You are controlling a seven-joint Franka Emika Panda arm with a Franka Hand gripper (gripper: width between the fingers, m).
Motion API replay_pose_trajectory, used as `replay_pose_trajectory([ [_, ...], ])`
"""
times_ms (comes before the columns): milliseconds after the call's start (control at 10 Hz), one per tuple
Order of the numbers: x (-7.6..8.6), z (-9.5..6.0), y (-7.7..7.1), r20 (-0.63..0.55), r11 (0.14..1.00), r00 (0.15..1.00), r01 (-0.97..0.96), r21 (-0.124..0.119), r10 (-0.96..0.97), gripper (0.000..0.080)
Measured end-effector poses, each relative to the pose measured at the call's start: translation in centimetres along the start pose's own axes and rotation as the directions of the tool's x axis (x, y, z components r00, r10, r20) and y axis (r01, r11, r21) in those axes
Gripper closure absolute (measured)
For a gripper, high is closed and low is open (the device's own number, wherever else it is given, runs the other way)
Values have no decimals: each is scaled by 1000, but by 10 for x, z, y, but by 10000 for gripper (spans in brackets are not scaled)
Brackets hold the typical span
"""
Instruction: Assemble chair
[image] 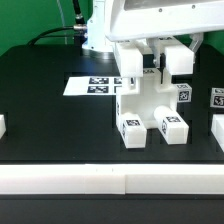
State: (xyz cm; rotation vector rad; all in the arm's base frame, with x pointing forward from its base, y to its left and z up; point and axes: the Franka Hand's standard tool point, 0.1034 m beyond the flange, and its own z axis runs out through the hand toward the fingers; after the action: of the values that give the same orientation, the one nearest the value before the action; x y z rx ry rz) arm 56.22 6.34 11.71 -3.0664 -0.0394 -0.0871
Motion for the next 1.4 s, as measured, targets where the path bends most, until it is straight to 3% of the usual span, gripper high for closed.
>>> replay_pose_trajectory([
  [1000, 7, 1, 5, -16, 999, 999, 52, -6, -52, 511],
  [1400, 7, 0, 1, -31, 998, 998, 62, -8, -62, 511],
])
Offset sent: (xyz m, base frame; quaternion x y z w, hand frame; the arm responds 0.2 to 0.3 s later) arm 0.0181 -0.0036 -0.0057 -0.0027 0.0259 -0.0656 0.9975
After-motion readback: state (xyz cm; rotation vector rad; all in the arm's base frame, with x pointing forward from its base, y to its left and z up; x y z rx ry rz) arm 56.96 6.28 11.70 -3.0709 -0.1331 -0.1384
